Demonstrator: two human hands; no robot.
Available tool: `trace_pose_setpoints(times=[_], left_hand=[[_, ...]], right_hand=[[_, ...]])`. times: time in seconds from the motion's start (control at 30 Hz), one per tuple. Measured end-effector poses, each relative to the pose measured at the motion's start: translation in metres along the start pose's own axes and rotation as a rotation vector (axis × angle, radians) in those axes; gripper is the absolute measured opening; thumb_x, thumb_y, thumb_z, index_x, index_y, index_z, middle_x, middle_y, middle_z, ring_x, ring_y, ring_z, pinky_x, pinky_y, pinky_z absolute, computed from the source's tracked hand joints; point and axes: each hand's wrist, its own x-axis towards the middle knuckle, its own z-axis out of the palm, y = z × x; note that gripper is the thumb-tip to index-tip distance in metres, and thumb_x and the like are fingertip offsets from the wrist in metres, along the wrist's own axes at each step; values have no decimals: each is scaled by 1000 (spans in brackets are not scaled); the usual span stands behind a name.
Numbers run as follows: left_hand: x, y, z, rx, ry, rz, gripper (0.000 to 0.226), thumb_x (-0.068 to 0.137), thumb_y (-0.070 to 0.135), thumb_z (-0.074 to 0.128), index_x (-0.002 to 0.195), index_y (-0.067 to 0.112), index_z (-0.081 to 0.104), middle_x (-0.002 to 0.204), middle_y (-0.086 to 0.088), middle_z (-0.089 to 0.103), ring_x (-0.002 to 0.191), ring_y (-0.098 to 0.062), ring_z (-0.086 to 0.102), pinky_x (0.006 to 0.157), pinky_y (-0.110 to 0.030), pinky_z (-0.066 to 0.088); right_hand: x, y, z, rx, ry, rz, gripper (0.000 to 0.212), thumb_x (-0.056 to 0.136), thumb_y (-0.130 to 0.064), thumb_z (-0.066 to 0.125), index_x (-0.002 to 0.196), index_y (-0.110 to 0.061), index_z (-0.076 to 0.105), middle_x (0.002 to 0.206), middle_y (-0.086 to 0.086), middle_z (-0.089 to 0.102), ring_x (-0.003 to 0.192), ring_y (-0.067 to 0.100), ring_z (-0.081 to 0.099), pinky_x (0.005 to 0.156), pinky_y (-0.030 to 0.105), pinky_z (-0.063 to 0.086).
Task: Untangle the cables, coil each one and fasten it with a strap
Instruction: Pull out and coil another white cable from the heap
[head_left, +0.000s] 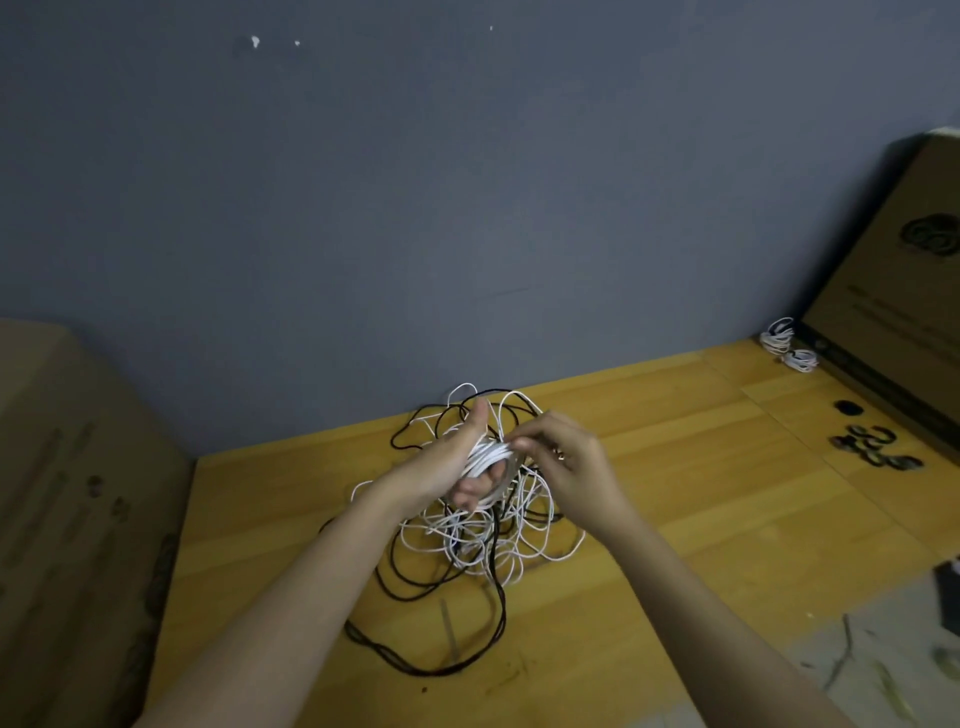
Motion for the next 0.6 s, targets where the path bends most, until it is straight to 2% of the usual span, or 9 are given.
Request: trace_pose_setpoints(times=[0.07, 0.2, 0.27, 0.3, 0.33, 0.4, 0.43, 0.5, 0.6], left_hand=[[-1, -2, 0, -20, 9, -43, 74, 85, 75, 8, 67, 14, 45, 42, 6, 23, 38, -11, 20, 54, -26, 35], [-2, -7, 5, -61, -27, -115, 73, 81, 78, 15, 72, 13, 46, 42, 7, 22, 37, -11, 16, 55, -27, 34], [-2, -9, 9, -94, -42, -128, 72, 83, 77, 15, 79, 12, 46, 41, 7, 22, 37, -11, 15, 54, -27, 35], [-1, -10, 10, -111, -54, -129, 72, 82, 77, 16, 74, 13, 47, 40, 7, 21, 36, -11, 15, 53, -27, 35], [-1, -10, 12, -127, -69, -129, 72, 79, 78, 17, 66, 15, 48, 39, 7, 21, 35, -11, 15, 52, -27, 34], [1, -9, 16, -149, -103, -135, 72, 79, 78, 18, 52, 19, 48, 37, 7, 20, 33, -10, 15, 52, -28, 32], [1, -9, 17, -143, -110, -142, 73, 82, 77, 17, 49, 20, 48, 37, 7, 20, 33, -10, 16, 52, -28, 33], [3, -6, 23, -99, -90, -157, 73, 89, 72, 16, 50, 19, 47, 37, 7, 22, 32, -11, 19, 52, -27, 36], [11, -4, 37, 46, 120, -94, 68, 97, 61, 20, 58, 13, 47, 36, 5, 32, 31, -13, 32, 51, -25, 36]], right_hand=[[-11, 0, 7, 48, 18, 73, 11, 92, -17, 57, 91, -16, 68, 88, -6, 63, 85, 7, 58, 74, 26, 47], [-28, 3, 18, -119, 112, 49, 15, 93, -27, 52, 89, -19, 63, 99, -13, 51, 97, 7, 46, 80, 24, 39], [-33, -1, 18, -91, 69, 95, 17, 94, -33, 46, 90, -21, 58, 115, -16, 47, 111, 4, 43, 88, 24, 39], [-35, -5, 17, -42, 7, 119, 17, 95, -35, 41, 92, -24, 53, 120, -18, 48, 115, 2, 45, 90, 23, 39], [-38, -10, 16, 19, -51, 148, 16, 97, -38, 36, 94, -28, 47, 120, -21, 51, 113, 2, 50, 89, 23, 41], [-43, -18, 15, 98, -62, 196, 16, 97, -42, 30, 95, -30, 41, 101, -23, 56, 92, 8, 57, 79, 31, 44], [-45, -20, 15, 106, -32, 209, 18, 97, -43, 29, 93, -30, 40, 88, -18, 53, 81, 10, 53, 74, 35, 42], [-51, -19, 19, 91, 25, 228, 18, 98, -43, 27, 92, -30, 38, 78, -16, 46, 69, 8, 45, 69, 38, 40], [-54, -12, 26, 63, 115, 289, 13, 101, -36, 26, 93, -34, 36, 76, -13, 44, 63, 2, 43, 61, 32, 39]])
